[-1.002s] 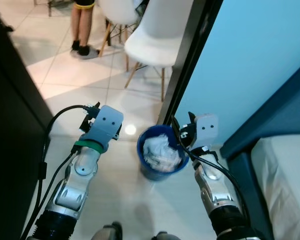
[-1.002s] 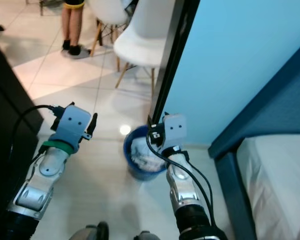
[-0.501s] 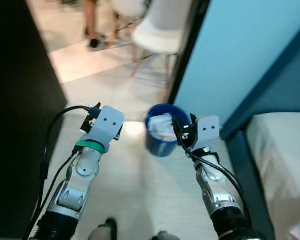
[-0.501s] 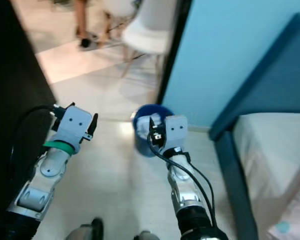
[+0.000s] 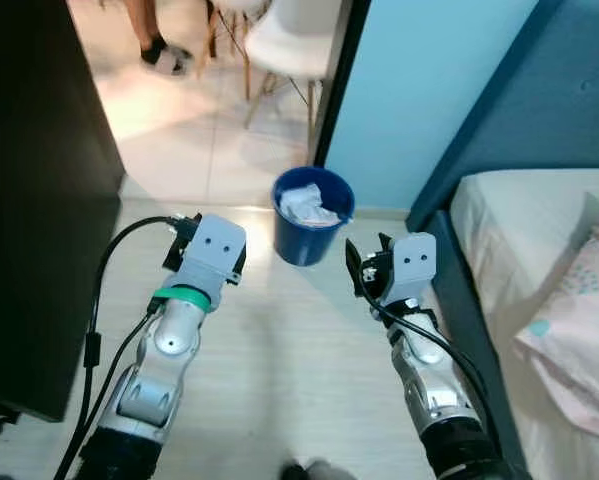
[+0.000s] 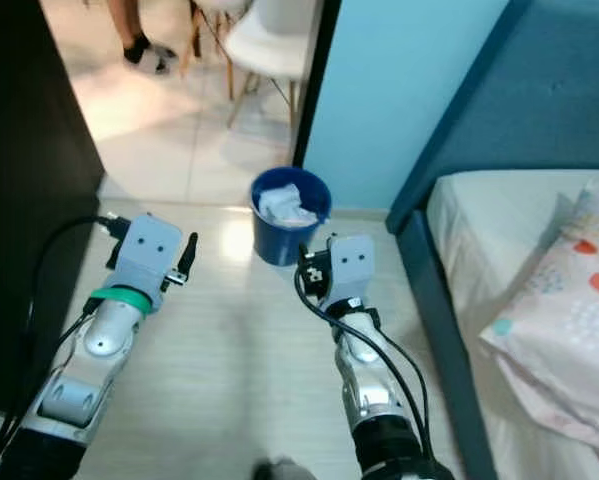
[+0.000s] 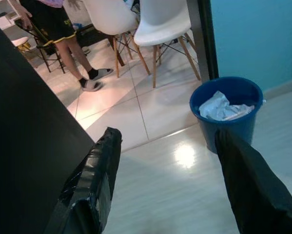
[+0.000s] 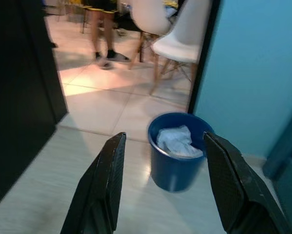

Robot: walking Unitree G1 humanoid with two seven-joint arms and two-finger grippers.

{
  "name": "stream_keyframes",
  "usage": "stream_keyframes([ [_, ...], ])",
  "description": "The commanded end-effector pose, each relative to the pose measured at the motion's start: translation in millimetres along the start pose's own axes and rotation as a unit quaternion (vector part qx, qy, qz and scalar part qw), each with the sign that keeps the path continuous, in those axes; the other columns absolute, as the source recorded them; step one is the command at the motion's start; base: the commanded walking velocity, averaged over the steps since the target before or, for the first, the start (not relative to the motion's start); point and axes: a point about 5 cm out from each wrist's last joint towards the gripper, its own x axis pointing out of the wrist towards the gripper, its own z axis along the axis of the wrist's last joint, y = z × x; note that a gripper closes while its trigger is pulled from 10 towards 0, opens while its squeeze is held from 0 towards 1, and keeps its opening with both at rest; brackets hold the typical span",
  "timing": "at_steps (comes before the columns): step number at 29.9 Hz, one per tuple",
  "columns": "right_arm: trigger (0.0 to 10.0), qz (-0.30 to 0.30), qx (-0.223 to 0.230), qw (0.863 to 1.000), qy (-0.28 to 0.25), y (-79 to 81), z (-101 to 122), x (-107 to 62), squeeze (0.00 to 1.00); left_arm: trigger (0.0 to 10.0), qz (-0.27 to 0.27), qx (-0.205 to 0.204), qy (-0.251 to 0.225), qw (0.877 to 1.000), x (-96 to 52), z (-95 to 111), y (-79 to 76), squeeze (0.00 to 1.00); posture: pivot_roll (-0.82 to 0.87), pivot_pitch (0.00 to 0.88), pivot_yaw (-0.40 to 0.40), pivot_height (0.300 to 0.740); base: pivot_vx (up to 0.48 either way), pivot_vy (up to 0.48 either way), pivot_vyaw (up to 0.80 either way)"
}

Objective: Clean up the room

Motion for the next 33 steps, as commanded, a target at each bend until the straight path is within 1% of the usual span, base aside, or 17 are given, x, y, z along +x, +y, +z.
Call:
stream_keyframes([
  [1, 10.0, -0.013, 0.001, 1.0, 0.013, -7.6, -5.1, -4.8, 0.0, 10.0, -0.017, -0.009, 0.006, 1.0, -0.8, -1.2, -7.6, 0.0, -0.03, 0.099, -0.002, 0.73, 0.0, 0.0, -0.8],
  [17, 10.0, -0.015, 0.001, 1.0, 0.017, -7.9, -4.9, -4.0, 0.0, 10.0, -0.019, -0.012, 0.007, 1.0, 0.2, 0.1, -7.6, 0.0, -0.03, 0.099, 0.0, 0.73, 0.0, 0.0, -0.8],
  [24, 10.0, -0.013, -0.002, 1.0, 0.013, -7.0, -3.1, -3.2, 0.0, 10.0, -0.027, -0.02, 0.004, 0.999, 0.5, 0.6, -7.3, 0.0, -0.03, 0.095, 0.003, 0.73, 0.0, 0.0, -0.8],
  [26, 10.0, -0.011, -0.004, 1.0, 0.006, -6.3, 0.7, -2.2, 0.0, 10.0, -0.028, -0.036, 0.001, 0.999, 1.5, 2.3, -3.4, 0.0, -0.03, 0.092, 0.002, 0.73, 0.0, 0.0, -0.8],
  [29, 10.0, -0.009, -0.005, 1.0, 0.001, -5.8, 3.3, -1.0, 0.0, 10.0, -0.026, -0.044, -0.002, 0.999, 2.5, 4.2, -0.3, 0.0, -0.03, 0.092, 0.002, 0.73, 0.0, 0.0, -0.8],
  [30, 10.0, -0.004, -0.003, 1.0, -0.017, -4.7, 11.9, 3.0, 0.0, 10.0, -0.019, -0.05, -0.016, 0.998, 6.3, 10.3, 7.4, 0.0, -0.03, 0.089, 0.001, 0.73, 0.0, 0.0, -0.8],
  [33, 10.0, -0.001, 0.002, 1.0, -0.03, -3.7, 18.8, 6.4, 0.0, 10.0, -0.015, -0.04, -0.034, 0.998, 9.7, 16.7, 12.4, 0.0, -0.03, 0.087, 0.001, 0.73, 0.0, 0.0, -0.8],
])
